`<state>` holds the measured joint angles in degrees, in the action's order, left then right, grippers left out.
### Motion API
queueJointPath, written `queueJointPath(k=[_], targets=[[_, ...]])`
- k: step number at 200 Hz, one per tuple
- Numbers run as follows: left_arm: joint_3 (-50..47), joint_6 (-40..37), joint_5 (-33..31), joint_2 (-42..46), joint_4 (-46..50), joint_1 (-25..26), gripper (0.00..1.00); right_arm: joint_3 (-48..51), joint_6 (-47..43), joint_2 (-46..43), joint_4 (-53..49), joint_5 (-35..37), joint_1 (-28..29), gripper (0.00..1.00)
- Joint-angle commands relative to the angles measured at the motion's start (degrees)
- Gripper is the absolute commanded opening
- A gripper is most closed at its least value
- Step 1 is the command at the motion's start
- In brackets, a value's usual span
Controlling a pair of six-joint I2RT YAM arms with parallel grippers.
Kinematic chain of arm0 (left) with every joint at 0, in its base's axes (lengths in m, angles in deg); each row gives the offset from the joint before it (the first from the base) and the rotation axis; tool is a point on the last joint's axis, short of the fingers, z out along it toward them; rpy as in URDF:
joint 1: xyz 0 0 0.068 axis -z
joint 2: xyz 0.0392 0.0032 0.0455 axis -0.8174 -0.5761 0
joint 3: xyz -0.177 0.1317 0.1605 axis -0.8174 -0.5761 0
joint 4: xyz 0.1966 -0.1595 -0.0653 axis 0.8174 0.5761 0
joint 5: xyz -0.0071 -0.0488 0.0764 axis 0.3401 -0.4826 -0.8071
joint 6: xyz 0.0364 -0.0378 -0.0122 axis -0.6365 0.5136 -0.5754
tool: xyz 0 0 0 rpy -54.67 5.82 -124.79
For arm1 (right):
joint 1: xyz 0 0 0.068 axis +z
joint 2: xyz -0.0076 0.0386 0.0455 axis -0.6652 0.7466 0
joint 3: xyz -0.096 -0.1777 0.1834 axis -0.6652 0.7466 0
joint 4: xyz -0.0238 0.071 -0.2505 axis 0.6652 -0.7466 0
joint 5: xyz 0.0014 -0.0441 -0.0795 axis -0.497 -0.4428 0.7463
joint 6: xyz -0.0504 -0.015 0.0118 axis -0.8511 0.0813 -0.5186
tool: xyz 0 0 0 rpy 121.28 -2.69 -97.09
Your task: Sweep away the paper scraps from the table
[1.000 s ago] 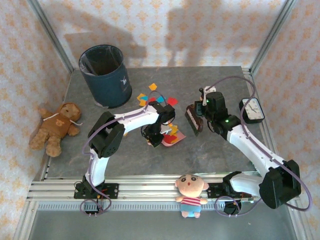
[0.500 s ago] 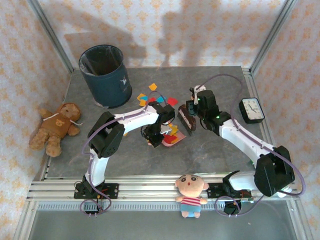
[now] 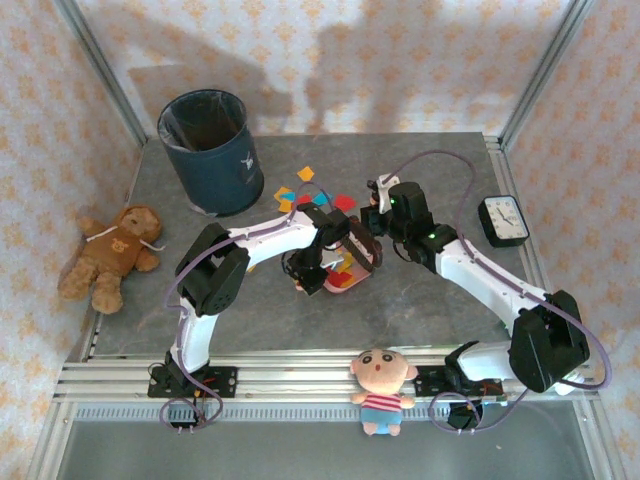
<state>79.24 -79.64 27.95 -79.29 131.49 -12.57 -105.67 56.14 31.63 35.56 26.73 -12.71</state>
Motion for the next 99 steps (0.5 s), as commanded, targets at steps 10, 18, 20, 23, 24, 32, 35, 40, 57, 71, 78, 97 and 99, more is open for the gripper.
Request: queueJointPath(k=[10,18,20,23,24,32,35,40,57,71,78,97,99], targets=[[0.6,-0.5,0.6,-0.7,0.5,-0.3,0.0,-0.5,-0.7,-1.4,-5.1,-4.4,0.7,0.0],[0.6,-0.5,0.6,-0.7,0.5,-0.3,0.0,-0.5,-0.6,-1.6,-5.1,-4.4,0.6,0.0],[0.6,-0.5,0.5,-0.7,0.4,-0.3,0.0,-0.5,-0.6,-1.6,-5.2,-4.4,0.6,0.0],[0.6,-0.5,0.5,-0.7,0.5,-0.3,0.0,-0.5,-0.7,-1.6,-5.2,-4.4,0.6,0.0],[0.6,-0.5,0.6,-0.7,0.5,-0.3,0.0,-0.5,-0.6,-1.6,-5.2,-4.5,0.7,0.0],[0.5,-0.4,0.6,-0.6,0.5,-0.3,0.0,-0.5,-0.7,-1.7,-5.2,-4.4,0.6,0.0],[0.5,-0.4,0.6,-0.6,0.4,-0.3,0.0,-0.5,-0.6,-1.7,-5.2,-4.2,0.7,0.0],[0.5,-0.4,0.6,-0.6,0.3,-0.3,0.0,-0.5,-0.5,-1.7,-5.2,-4.0,0.6,0.0],[0.2,-0.3,0.6,-0.4,0.3,-0.3,0.0,-0.5,-0.1,-1.8,-5.2,-3.1,0.6,0.0],[0.1,-0.2,0.6,-0.2,0.0,-0.3,0.0,-0.5,0.7,-2.2,-4.9,-1.4,0.6,0.0],[-0.1,0.0,0.5,-0.1,-0.1,-0.4,0.0,-0.4,1.0,-2.7,-4.7,-0.5,0.6,0.0],[-0.4,0.2,0.5,0.4,-0.6,-0.3,0.0,0.1,2.0,-4.2,-3.4,1.9,0.7,0.0],[-0.4,0.2,0.5,0.4,-0.6,-0.3,0.0,0.2,2.1,-4.4,-3.3,2.2,0.6,0.0]])
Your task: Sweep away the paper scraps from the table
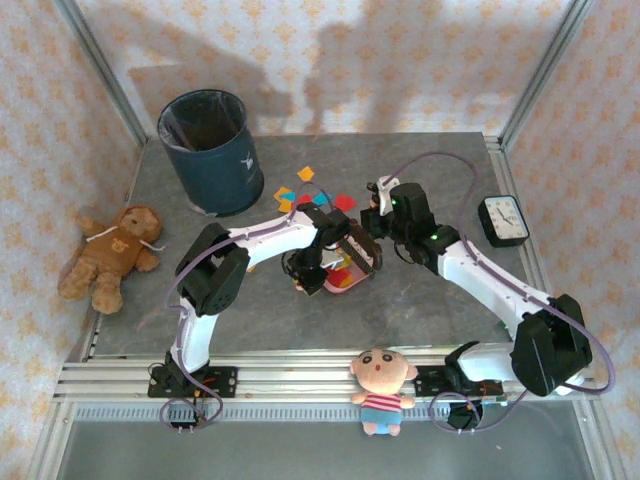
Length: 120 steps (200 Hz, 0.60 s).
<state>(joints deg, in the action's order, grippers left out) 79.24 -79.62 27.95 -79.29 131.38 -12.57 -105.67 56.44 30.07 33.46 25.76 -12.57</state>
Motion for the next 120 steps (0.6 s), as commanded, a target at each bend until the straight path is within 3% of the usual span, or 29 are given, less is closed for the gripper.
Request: queueJointPath(k=[1,120], targets=[[-0.4,0.2,0.5,0.5,-0.6,-0.3,0.0,0.3,1.8,-2.9,-1.1,3.3,0.5,0.0],[-1.9,0.7,-0.8,4.7,-2.9,-0.3,0.0,4.1,6.0,-12.0,-0.1,21.4,0.5,0.0]])
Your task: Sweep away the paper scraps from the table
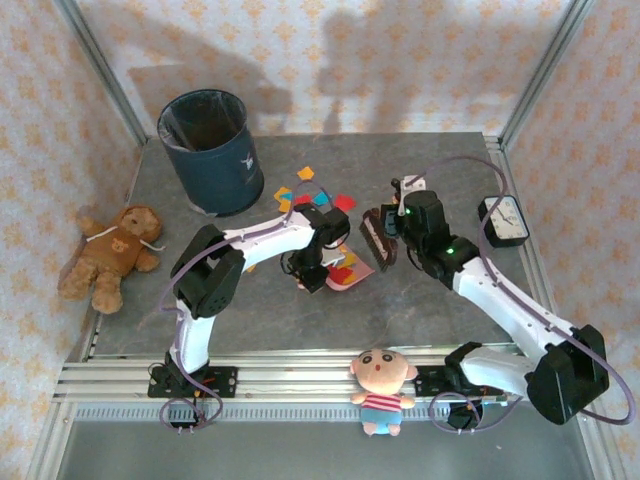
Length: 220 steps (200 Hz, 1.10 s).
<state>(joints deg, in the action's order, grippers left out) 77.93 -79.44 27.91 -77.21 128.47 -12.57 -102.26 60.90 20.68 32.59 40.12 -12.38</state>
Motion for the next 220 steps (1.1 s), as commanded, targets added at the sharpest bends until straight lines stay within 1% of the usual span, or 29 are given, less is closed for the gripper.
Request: queueJointPath(k=[1,35,43,47,60,72,85,139,197,220], targets=[[-0.6,0.5,-0.8,2.8,0.0,-0.3,0.0,0.7,1.5,-2.7,0.7,7.2,0.3,0.0],[-0.5,0.7,-1.1,4.9,-0.8,-0.6,0.0,0.4,1.1,-3.7,-3.0,13.2,0.3,0.0],[-0.6,0.7,-0.8,4.9,-1.1,-0.7,0.0,0.5,0.8,-4.1,-3.5,14.0,0.1,0.0],[-0.6,0.7,-0.9,6.8,-1.4,-0.8,0.0,0.6,0.7,-4.3,-3.6,14.3,0.3,0.0],[-0.7,0.9,-0.4,8.4,-2.2,-1.2,0.0,1.0,0.2,-5.0,-3.7,15.2,0.3,0.0],[-0.4,1.9,-1.5,9.8,-2.8,-1.6,0.0,1.4,-0.1,-5.4,-3.6,16.0,0.3,0.0],[0.3,2.0,-0.6,11.0,-2.6,-2.2,0.0,1.6,-0.2,-5.4,-3.7,16.7,0.3,0.0],[4.1,3.1,1.8,16.5,-3.5,-5.0,0.0,1.5,0.5,-4.6,-3.6,16.1,0.3,0.0],[9.6,5.7,5.9,20.6,-4.4,-10.8,0.0,1.7,0.6,-4.0,-3.1,15.8,0.3,0.0],[12.9,7.0,9.2,21.1,-4.0,-13.8,0.0,1.7,1.2,-3.6,-3.1,15.4,0.3,0.0]])
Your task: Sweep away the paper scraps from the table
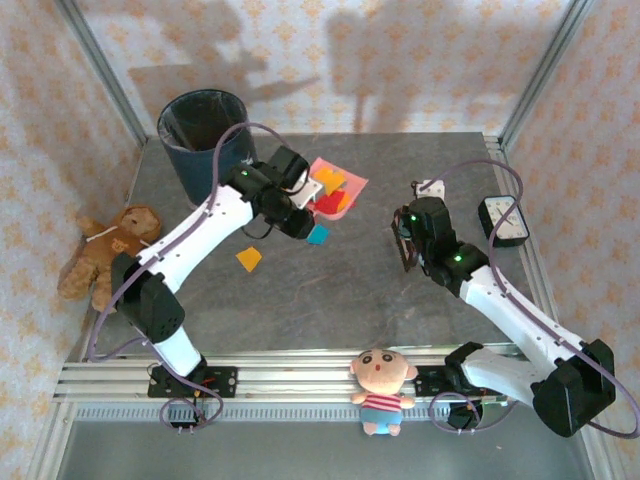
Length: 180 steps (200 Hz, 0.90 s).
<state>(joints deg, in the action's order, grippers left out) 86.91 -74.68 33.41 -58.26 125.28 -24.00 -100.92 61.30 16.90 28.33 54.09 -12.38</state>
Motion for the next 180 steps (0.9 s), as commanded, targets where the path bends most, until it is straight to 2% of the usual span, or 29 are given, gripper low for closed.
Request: queueJointPath(k=[1,46,94,140,180], targets=[[4.2,2.3,3.8,2.2,-0.8,-2.5,0.0,0.4,0.9,0.2,1.2,1.4,0.3,0.0],[11.0,4.8,9.7,2.0,-1.3,-9.5,0.0,0.3,1.9,0.9,0.3,1.3,0.4,0.0],[16.4,6.9,12.2,-0.1,-1.8,-16.7,0.0,0.0,2.2,0.8,-1.1,1.4,0.3,0.0],[18.2,13.2,18.3,-2.4,-5.6,-23.5,0.0,0.1,2.5,0.8,-1.7,1.5,0.3,0.0],[16.0,20.0,24.9,-3.1,-11.9,-28.1,0.0,0.3,2.6,0.9,-2.0,1.6,0.3,0.0]])
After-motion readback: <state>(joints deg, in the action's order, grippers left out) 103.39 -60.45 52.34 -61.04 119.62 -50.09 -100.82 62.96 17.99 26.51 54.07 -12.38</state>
